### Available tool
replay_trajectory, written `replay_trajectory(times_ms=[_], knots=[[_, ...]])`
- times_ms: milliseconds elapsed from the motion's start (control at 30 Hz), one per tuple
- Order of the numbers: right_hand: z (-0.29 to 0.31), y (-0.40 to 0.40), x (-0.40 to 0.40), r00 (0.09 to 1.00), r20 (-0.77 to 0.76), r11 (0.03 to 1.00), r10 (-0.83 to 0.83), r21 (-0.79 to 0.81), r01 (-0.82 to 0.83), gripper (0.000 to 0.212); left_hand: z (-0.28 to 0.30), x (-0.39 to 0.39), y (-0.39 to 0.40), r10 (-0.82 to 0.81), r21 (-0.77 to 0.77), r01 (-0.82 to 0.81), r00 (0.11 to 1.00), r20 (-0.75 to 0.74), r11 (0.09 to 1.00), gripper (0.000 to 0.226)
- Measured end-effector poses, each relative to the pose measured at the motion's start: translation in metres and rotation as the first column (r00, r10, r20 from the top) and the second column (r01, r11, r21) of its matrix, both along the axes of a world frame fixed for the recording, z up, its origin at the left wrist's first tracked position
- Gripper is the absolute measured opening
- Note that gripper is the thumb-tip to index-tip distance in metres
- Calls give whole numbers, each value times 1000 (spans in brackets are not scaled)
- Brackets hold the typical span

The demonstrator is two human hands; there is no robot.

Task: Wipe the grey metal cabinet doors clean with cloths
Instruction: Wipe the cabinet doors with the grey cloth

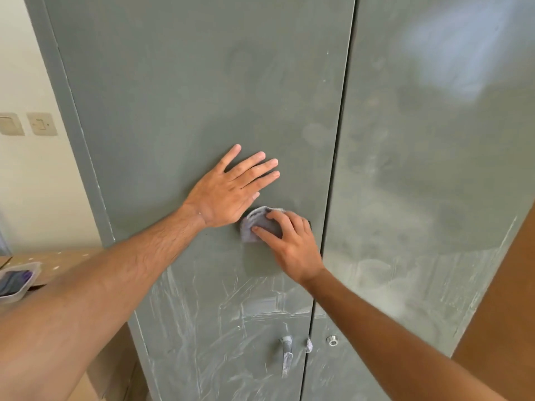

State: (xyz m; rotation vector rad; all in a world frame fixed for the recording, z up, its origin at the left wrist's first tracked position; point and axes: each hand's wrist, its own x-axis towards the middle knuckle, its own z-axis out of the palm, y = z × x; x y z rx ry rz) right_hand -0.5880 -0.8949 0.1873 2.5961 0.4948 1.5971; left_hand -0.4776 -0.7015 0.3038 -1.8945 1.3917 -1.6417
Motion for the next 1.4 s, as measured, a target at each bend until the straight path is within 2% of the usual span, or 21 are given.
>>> replay_trajectory(times_ms=[67, 167, 233, 267, 367, 400, 433, 500, 567, 633, 700, 767, 833, 900, 933, 1000, 1100, 1200, 1267, 1333, 1400], knots=[[-19, 34, 11, 1000, 27, 995, -12, 96, 10, 37, 2, -2, 1, -21, 12, 22, 999, -35, 1000, 55], [-60, 38, 3, 980, -182, 968, 85, -217, -125, 40, 7, -10, 8, -44, 55, 50, 993, -110, 997, 57], [-49, 25, -4, 976, -195, 945, 96, -290, -151, 38, 6, -14, 18, -56, 81, 69, 987, -151, 994, 57], [-35, 27, -3, 983, -163, 962, 80, -244, -119, 38, 2, -16, 25, -62, 68, 75, 983, -175, 995, 54], [-4, 65, 15, 1000, -13, 991, 24, 134, -22, 34, -15, -24, 46, -127, -93, 105, 953, -274, 990, 36], [-7, 83, 21, 999, 23, 988, 28, 153, -31, 34, -23, -29, 53, -157, -184, 102, 936, -315, 978, 30], [-19, 96, 26, 998, -3, 995, 59, 83, -59, 36, -32, -36, 61, -186, -271, 89, 916, -356, 958, 25], [-48, 99, 28, 977, -156, 959, 147, -218, -179, 41, -54, -47, 76, -233, -380, 67, 882, -409, 922, 16], [-47, 87, 26, 962, -226, 907, 151, -357, -226, 42, -80, -56, 91, -249, -379, 65, 851, -462, 923, 13], [-19, 88, 28, 973, -176, 944, 147, -270, -192, 36, -102, -60, 101, -256, -384, 44, 814, -521, 922, 13], [13, 103, 36, 989, -74, 991, 126, -43, -129, 31, -115, -60, 105, -271, -437, -1, 783, -560, 900, 13], [18, 127, 45, 987, -78, 990, 144, 18, -143, 31, -127, -62, 104, -326, -531, -52, 737, -591, 846, 7], [6, 141, 47, 960, -178, 969, 216, -81, -233, 32, -146, -71, 102, -462, -665, -103, 641, -613, 740, 2], [6, 133, 44, 914, -316, 946, 253, -116, -302, 46, -166, -82, 93, -572, -750, -165, 550, -609, 640, 12], [13, 128, 42, 887, -383, 942, 259, -104, -320, 58, -172, -87, 86, -594, -777, -202, 539, -597, 596, 24], [33, 120, 34, 814, -519, 942, 261, -46, -332, 71, -170, -89, 65, -610, -810, -291, 542, -578, 509, 48], [67, 114, 34, 768, -594, 950, 240, -21, -313, 59, -153, -80, 30, -584, -825, -418, 583, -565, 380, 68], [102, 110, 34, 857, -398, 924, 328, -54, -379, 38, -148, -66, 16, -551, -847, -481, 654, -518, 225, 60], [121, 105, 44, 909, -213, 908, 359, -146, -393, 29, -143, -52, 29, -492, -873, -454, 727, -480, 180, 56], [136, 104, 56, 940, -57, 910, 337, -237, -341, 32, -127, -29, 56, -438, -910, -389, 799, -412, 145, 58], [141, 108, 68, 949, 19, 918, 315, -262, -299, 38, -107, -5, 79, -394, -928, -356, 842, -369, 109, 61]])
